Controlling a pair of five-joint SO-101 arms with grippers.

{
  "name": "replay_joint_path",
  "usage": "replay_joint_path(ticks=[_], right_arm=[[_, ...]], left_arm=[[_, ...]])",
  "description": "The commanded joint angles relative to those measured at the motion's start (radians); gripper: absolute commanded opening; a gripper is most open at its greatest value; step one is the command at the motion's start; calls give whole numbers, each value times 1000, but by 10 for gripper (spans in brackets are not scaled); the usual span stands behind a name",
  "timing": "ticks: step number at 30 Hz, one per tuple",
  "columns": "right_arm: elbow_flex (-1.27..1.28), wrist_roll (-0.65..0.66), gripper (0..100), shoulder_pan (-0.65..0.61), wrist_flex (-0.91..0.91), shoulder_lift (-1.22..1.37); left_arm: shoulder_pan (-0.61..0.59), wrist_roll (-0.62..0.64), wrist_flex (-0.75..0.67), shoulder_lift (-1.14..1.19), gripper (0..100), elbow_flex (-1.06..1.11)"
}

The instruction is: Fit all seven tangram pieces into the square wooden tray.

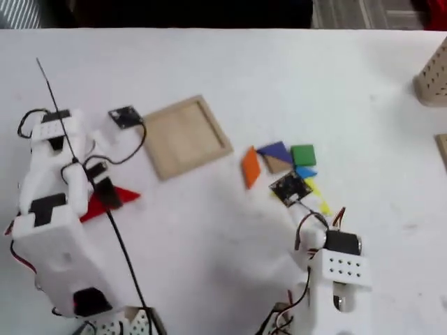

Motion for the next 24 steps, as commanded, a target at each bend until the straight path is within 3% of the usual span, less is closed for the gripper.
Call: replay_joint_path(ticks=[1, 10, 24], right_arm=[[-5, 12, 19, 13, 10, -15], [-5, 14, 19, 13, 10, -15], [-5, 38, 19, 15, 13, -15]], left_arm=[[-50, -26, -84, -97, 344, 146], [4, 11, -233, -401, 348, 417], [-30, 9, -279, -378, 365, 428]])
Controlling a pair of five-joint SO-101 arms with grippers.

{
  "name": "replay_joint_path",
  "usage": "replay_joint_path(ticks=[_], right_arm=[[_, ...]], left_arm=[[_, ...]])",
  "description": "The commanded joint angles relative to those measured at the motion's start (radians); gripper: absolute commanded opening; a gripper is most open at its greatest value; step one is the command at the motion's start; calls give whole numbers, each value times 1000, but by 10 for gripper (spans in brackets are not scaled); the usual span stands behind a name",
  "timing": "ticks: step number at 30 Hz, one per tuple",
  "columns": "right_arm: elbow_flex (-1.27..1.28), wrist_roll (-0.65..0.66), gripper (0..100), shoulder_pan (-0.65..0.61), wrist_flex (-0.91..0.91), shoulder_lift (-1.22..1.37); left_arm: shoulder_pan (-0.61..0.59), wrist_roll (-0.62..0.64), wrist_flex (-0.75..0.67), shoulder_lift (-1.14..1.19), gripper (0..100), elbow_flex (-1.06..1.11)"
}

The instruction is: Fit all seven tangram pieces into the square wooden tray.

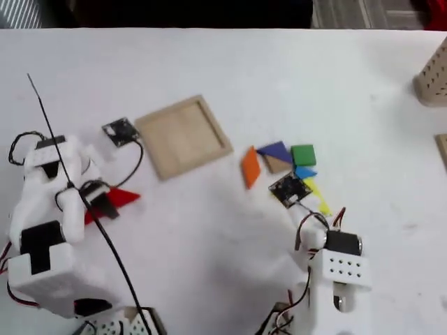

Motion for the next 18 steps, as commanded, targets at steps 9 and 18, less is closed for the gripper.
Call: replay_joint_path(ticks=[9, 18], right_arm=[[-5, 12, 19, 10, 15, -15], [-5, 12, 19, 10, 15, -15]], left_arm=[[65, 121, -74, -28, 370, -3], [35, 107, -77, -27, 370, -3]])
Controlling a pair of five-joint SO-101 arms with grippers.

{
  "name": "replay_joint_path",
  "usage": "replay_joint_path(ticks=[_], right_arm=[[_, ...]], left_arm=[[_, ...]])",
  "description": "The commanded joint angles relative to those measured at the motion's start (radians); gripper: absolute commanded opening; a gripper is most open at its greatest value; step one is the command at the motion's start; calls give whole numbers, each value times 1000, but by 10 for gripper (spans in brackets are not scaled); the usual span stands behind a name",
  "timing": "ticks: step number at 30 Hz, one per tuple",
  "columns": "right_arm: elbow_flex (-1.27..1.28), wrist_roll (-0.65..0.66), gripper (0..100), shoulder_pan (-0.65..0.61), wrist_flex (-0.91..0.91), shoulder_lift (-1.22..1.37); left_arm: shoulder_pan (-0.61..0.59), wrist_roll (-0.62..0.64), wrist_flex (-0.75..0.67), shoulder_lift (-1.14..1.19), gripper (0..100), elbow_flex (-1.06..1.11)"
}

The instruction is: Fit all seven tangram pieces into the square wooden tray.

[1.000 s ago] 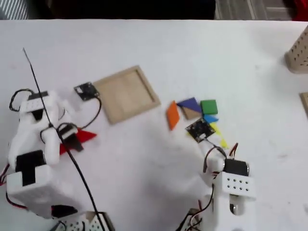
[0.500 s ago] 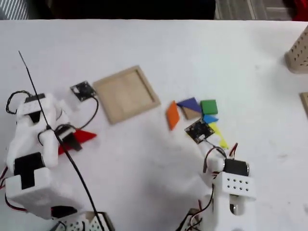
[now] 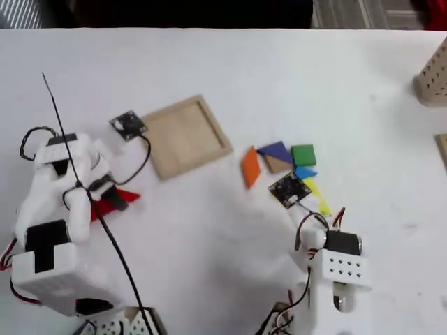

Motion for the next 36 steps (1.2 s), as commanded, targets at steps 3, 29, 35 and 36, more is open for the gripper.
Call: replay_joint_path(ticks=[3, 29, 35, 36], right_arm=[[-5, 12, 19, 10, 8, -15], [-5, 12, 19, 12, 8, -15], [-5, 12, 19, 12, 8, -15], [-5, 12, 19, 12, 8, -15]], left_arm=[[-59, -54, -2, -31, 370, -2], [-48, -69, -133, -35, 92, 110], [-47, -63, -163, -35, 87, 109], [-47, -61, -180, -35, 87, 109]])
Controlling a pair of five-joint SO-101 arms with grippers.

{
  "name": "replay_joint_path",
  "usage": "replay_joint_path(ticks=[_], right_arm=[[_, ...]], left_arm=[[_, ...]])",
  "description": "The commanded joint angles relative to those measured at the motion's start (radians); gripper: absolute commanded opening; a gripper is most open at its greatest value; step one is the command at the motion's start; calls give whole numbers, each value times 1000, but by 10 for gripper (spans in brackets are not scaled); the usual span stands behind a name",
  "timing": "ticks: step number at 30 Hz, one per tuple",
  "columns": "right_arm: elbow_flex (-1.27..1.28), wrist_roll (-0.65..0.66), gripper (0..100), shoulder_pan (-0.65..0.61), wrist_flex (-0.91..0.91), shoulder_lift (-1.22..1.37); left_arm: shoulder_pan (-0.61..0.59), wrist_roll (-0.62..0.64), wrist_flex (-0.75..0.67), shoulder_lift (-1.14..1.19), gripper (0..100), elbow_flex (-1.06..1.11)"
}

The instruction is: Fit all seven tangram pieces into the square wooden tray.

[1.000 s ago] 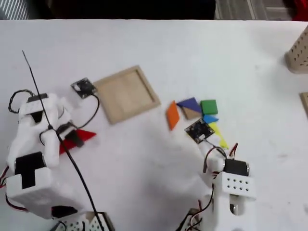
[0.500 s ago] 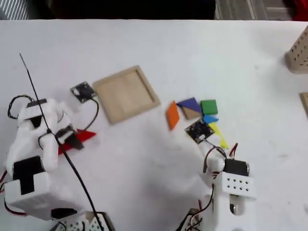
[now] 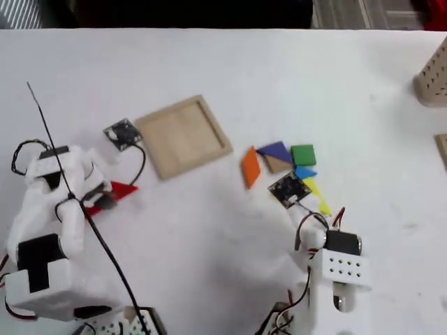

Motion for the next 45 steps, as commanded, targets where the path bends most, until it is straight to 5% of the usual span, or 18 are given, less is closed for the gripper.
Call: replay_joint_path(ticks=[1, 13, 23, 28, 34, 38, 45], right_arm=[[-5, 12, 19, 12, 8, -15], [-5, 12, 19, 10, 8, -15], [-5, 6, 19, 10, 4, -15], [-5, 5, 19, 10, 2, -15], [-5, 5, 19, 10, 1, -15], [2, 3, 19, 8, -12, -15], [2, 2, 19, 8, -12, -15]], left_arm=[[-2, -5, -104, 12, 87, -12], [39, 247, -83, -16, 86, -127], [104, 419, 69, -387, 86, -64], [134, 422, 106, -483, 120, -26], [68, 489, 157, -492, 390, -38], [56, 543, 135, -492, 352, -44], [44, 423, 129, -483, 360, -26]])
